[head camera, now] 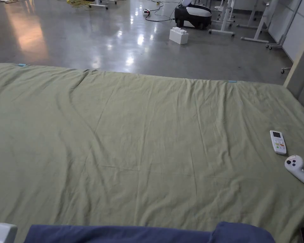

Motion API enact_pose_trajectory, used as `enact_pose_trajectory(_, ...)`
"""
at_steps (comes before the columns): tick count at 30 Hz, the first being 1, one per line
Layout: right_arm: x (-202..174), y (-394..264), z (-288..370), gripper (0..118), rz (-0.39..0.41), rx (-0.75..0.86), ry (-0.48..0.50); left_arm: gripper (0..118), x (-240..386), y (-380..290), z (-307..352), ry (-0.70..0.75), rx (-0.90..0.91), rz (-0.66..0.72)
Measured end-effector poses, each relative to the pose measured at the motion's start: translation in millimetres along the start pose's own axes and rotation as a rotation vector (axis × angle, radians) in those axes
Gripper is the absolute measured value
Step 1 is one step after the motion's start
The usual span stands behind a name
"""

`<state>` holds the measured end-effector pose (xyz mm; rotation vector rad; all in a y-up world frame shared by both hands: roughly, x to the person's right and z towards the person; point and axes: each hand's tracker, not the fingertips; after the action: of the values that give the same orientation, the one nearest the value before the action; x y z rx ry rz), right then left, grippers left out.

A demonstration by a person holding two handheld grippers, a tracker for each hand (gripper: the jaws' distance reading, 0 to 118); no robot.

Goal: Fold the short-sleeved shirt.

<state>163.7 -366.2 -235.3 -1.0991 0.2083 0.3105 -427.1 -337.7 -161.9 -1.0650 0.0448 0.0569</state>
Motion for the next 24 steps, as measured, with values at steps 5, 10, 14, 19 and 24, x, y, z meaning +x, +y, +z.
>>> enact_pose_trajectory(5, -8, -4, -14, 2, -0.005, 0.016, -0.026, 7, 2, -10, -28, 0.038, -0.019, -0.003)
enact_pose_trajectory(10, -9, -1, -5, 4, 0.001, 0.021, -0.038, 8, 3, -11, -25, 0.056, 0.006, 0.019)
enact_pose_trajectory(14, -11, 17, 33, 78, 0.012, 0.086, -0.181, 36, 1, 5, -6, 0.070, 0.083, 0.055)
enact_pose_trajectory(19, -21, 55, 70, 96, -0.062, 0.313, -0.215, 64, 24, 39, 19, 0.055, 0.276, 0.062)
enact_pose_trajectory(24, -45, 85, 83, 94, -0.171, 0.650, -0.152, 64, 68, 70, 35, 0.105, 0.495, 0.031)
